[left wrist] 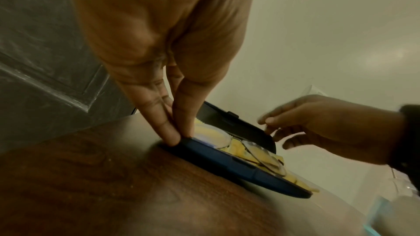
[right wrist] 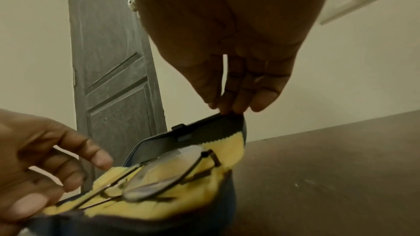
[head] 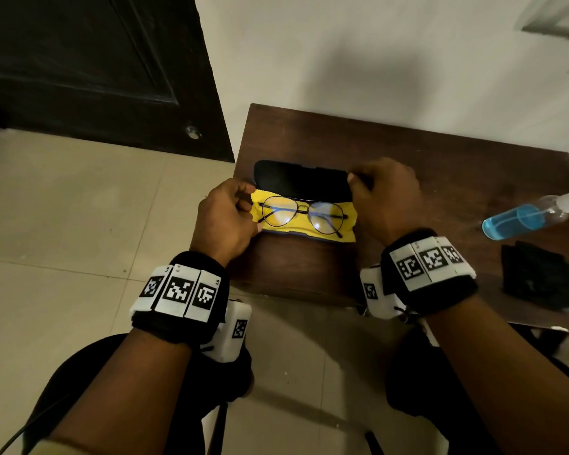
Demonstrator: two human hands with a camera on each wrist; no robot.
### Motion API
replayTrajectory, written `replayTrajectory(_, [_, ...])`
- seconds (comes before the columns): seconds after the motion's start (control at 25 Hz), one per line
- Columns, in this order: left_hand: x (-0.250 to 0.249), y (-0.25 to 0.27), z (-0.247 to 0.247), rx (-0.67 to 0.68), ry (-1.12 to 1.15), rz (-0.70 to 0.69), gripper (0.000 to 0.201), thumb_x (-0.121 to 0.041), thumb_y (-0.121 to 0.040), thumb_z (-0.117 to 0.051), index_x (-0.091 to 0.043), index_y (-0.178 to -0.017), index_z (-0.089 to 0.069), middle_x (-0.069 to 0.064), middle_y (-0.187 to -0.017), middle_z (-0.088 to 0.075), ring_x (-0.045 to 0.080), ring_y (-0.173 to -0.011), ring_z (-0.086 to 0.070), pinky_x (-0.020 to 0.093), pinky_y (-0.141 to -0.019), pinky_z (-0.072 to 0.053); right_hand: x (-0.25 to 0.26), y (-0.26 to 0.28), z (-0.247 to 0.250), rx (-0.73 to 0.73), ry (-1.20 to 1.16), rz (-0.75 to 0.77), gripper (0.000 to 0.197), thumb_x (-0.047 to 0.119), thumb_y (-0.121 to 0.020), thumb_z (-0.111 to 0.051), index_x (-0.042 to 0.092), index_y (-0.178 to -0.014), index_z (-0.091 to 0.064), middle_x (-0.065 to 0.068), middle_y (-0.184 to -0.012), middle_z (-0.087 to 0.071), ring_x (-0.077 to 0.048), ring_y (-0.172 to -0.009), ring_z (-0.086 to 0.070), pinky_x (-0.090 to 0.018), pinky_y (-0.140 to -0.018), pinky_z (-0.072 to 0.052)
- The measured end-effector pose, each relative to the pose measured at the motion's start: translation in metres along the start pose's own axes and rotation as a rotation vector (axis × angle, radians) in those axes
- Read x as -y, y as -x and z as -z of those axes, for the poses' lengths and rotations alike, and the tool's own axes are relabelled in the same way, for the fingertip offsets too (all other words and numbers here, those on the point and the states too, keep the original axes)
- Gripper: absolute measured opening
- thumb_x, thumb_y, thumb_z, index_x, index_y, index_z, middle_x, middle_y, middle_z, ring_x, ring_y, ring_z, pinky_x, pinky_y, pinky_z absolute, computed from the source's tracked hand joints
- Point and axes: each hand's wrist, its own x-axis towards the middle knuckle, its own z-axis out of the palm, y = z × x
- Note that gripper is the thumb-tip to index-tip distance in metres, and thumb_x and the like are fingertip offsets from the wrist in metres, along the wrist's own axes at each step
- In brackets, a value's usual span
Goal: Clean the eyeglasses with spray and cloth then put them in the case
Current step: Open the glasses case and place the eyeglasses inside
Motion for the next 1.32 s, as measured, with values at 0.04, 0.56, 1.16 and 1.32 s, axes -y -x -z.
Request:
replayTrajectory(0.04, [0.0,0.0,0.0,0.004,-0.003,-0.005,0.052,0.001,-0.065,-0.082,-0.016,-0.109,-0.062,0.0,-0.083,-0.061,0.017,-0.078,-0.06,0.034,-0.083,-0.054,0.004,-0.01,-0.001,0.033,0.012,0.053,0.021,0.018,-0.089,-0.055,0.012,-0.1,-0.071,-0.011,-0.098,-0.067,-0.028,-0.091,-0.062,-0.034,-0.078,-0.05])
replayTrajectory(0.56, [0.007,0.01,-0.001,0.109,0.041,-0.109,0.098,-0.001,-0.061,-0.082,-0.034,-0.139,-0.033,0.001,-0.116,-0.067,0.021,-0.106,-0.064,0.042,-0.095,-0.051,-0.002,-0.051,0.003,0.495,-0.016,0.04,0.024,0.018,-0.094,-0.055,0.011,-0.113,-0.068,-0.008,-0.106,-0.069,-0.02,-0.097,-0.063,-0.025,-0.083,-0.044])
replayTrajectory(1.16, [0.001,0.007,-0.009,0.051,-0.227,-0.175,0.061,-0.027,-0.072,-0.08,-0.025,-0.129,-0.057,0.008,-0.121,-0.066,0.029,-0.114,-0.058,0.04,-0.101,-0.045,-0.01,0.008,0.014,0.602,0.079,0.209,0.072,0.027,-0.071,-0.08,0.018,-0.136,-0.048,-0.005,-0.128,-0.057,-0.02,-0.117,-0.052,-0.033,-0.1,-0.04])
replayTrajectory(1.32, [-0.003,0.009,-0.008,0.04,-0.371,-0.248,0.058,-0.028,-0.077,-0.076,-0.025,-0.131,-0.055,0.006,-0.13,-0.057,0.028,-0.117,-0.054,0.039,-0.096,-0.045,-0.019,0.02,0.005,0.438,0.139,0.229,0.064,0.016,-0.077,-0.075,0.017,-0.135,-0.047,-0.005,-0.13,-0.057,-0.023,-0.119,-0.052,-0.033,-0.098,-0.04])
